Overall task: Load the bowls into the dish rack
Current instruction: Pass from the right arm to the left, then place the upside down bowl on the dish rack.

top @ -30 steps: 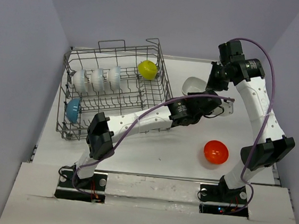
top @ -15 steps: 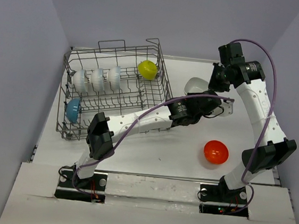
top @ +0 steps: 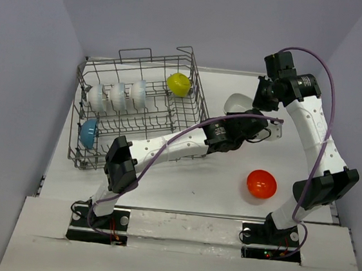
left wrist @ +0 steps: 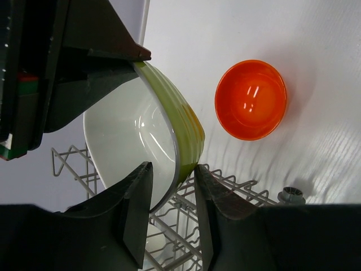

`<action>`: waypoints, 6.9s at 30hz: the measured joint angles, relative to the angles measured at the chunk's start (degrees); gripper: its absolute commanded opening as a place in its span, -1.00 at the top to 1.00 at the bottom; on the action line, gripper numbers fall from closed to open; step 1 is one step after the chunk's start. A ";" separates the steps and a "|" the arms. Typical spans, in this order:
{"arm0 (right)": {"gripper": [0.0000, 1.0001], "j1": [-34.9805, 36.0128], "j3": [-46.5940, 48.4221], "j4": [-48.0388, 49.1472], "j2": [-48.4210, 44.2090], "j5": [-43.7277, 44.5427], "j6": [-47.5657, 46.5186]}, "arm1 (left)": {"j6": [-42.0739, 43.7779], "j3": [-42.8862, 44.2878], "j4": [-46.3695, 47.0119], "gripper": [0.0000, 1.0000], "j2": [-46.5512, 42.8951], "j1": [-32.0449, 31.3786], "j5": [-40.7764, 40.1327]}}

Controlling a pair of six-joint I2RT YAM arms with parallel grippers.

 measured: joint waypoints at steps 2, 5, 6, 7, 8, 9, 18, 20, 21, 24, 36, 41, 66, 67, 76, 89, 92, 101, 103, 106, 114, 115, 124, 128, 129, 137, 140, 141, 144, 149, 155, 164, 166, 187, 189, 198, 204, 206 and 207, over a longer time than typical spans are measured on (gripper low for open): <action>0.99 0.00 -0.20 0.17 -0.07 0.04 0.02 | 0.00 0.00 -0.02 0.12 -0.02 0.00 0.00; 0.99 0.00 -0.48 0.26 -0.28 0.13 0.02 | 0.00 0.00 -0.09 0.14 -0.02 -0.04 0.04; 0.99 0.00 -0.55 0.28 -0.35 0.15 0.02 | 0.02 0.00 -0.11 0.15 -0.04 -0.07 0.07; 0.99 0.00 -0.57 0.31 -0.37 0.15 0.02 | 0.00 0.00 -0.13 0.18 -0.09 -0.11 0.07; 0.99 0.00 -0.59 0.35 -0.37 0.15 0.02 | 0.00 0.00 -0.22 0.21 -0.13 -0.13 0.11; 0.99 0.00 -0.59 0.46 -0.39 0.13 0.00 | 0.00 0.00 -0.33 0.23 -0.22 -0.13 0.22; 0.99 0.04 -1.14 1.03 -0.92 -0.15 -0.26 | 0.26 0.00 -1.42 0.75 -0.48 -0.35 1.62; 0.99 0.07 -1.36 1.03 -1.07 -0.22 -0.28 | 0.24 0.00 -1.73 0.84 -0.52 -0.35 2.08; 0.99 0.07 -1.46 1.03 -1.14 -0.24 -0.31 | 0.26 0.00 -1.84 0.94 -0.55 -0.35 2.34; 0.98 0.07 -1.70 0.98 -1.31 -0.35 -0.39 | 0.24 0.00 -2.34 1.00 -0.55 -0.35 2.84; 0.74 0.11 -1.97 2.73 -5.75 -1.22 -0.55 | -0.39 4.81 -6.03 1.00 -0.55 -0.46 4.22; 0.53 0.11 -2.03 4.07 -7.87 -1.88 -0.44 | -0.74 5.75 -6.10 1.00 -0.55 -0.96 4.00; -0.28 0.20 -6.75 12.44 -17.31 1.55 1.49 | -2.12 13.09 -8.31 1.00 4.63 -2.60 1.42; -0.28 0.20 -7.19 12.66 -17.70 1.86 1.55 | -2.12 13.09 -8.22 1.00 4.63 -2.60 1.22; -0.39 0.20 -8.74 15.30 -22.60 7.80 3.13 | -2.12 13.20 -7.17 1.00 4.61 -2.25 1.31; -0.41 0.20 -11.13 22.62 -31.61 12.22 6.21 | -6.49 15.21 -7.02 1.00 1.29 4.90 11.54; -0.42 0.20 -14.12 24.41 -32.11 10.51 6.82 | -9.27 14.62 -5.75 1.00 -2.34 7.61 15.08; -0.28 0.15 -23.47 28.83 -28.52 -2.23 7.23 | -21.42 -0.17 5.07 1.00 -21.92 15.28 26.34; -0.28 0.15 -24.13 29.49 -26.82 -4.28 7.17 | -24.70 -2.69 7.45 1.00 -24.85 17.03 28.81; -0.27 0.28 -24.55 30.80 -23.98 -7.78 7.08 | -30.08 -7.19 11.50 1.00 -28.13 19.96 32.50; -0.26 3.65 -25.33 35.06 -20.26 -11.41 7.08 | -51.76 -34.36 30.77 1.00 -39.12 34.97 44.30; -0.25 4.59 -25.33 35.41 -19.69 -11.45 7.06 | -54.12 -37.05 33.16 1.00 -39.85 36.39 45.83; -0.25 9.25 -25.33 38.10 -15.47 -11.47 6.84 | -73.77 -50.58 52.65 1.00 -41.05 44.59 56.63; -0.26 10.84 -25.33 38.88 -13.77 -10.34 6.38 | -80.83 -55.98 61.16 1.00 -40.85 47.87 59.98; -0.26 11.13 -25.35 38.93 -13.27 -10.10 6.23 | -81.70 -56.85 62.27 1.00 -40.70 48.46 60.41; -0.26 12.79 -25.35 39.74 -11.17 -9.09 5.07 | -89.64 -61.00 74.03 1.00 -35.06 50.84 64.83; -0.25 13.62 -25.35 40.09 -10.49 -9.09 4.70 | -91.49 -61.79 76.67 1.00 -32.65 51.54 65.64; -0.25 14.03 -25.35 40.24 -10.14 -9.09 4.48 | -92.24 -62.10 77.83 1.00 -31.69 51.82 65.88; -0.22 15.34 -25.35 40.48 -9.44 -8.98 4.15 | -94.16 -62.79 80.78 1.00 -29.66 52.37 66.60; -0.15 17.57 -25.35 40.52 -8.57 -8.44 3.91 | -95.91 -63.23 84.15 1.00 -26.27 52.78 66.97; -0.09 19.12 -25.88 40.72 -8.04 -7.43 3.82 | -96.28 -63.25 86.25 1.00 -23.06 52.89 67.10; 0.02 19.47 -26.36 40.72 -7.04 -6.25 3.82 | -95.97 -63.06 86.12 1.00 -17.40 52.89 67.08; 0.03 19.74 -26.36 40.76 -6.86 -6.10 3.80 | -95.78 -62.58 86.14 1.00 -16.35 52.89 67.23; 0.66 20.61 -26.36 40.79 -4.66 -5.44 3.39 | -95.43 -58.16 87.82 1.00 -9.09 52.89 68.63; 0.66 20.61 -26.36 40.81 -4.59 -5.40 3.34 | -95.41 -57.92 88.00 1.00 -8.63 52.89 68.65; 0.67 20.61 -26.34 41.07 -3.98 -5.40 3.13 | -96.32 -55.91 90.29 1.00 -4.92 52.35 68.81; 0.67 20.63 -26.16 41.00 -3.87 -5.25 2.99 | -96.96 -55.80 91.41 1.00 -3.65 51.32 68.76; 0.67 20.63 -25.99 40.92 -3.65 -5.18 2.97 | -97.04 -55.80 91.49 1.00 -3.43 51.23 68.76; 0.67 20.63 -25.99 40.96 -3.54 -5.14 2.97 | -97.11 -55.80 91.47 1.00 -3.37 51.10 68.74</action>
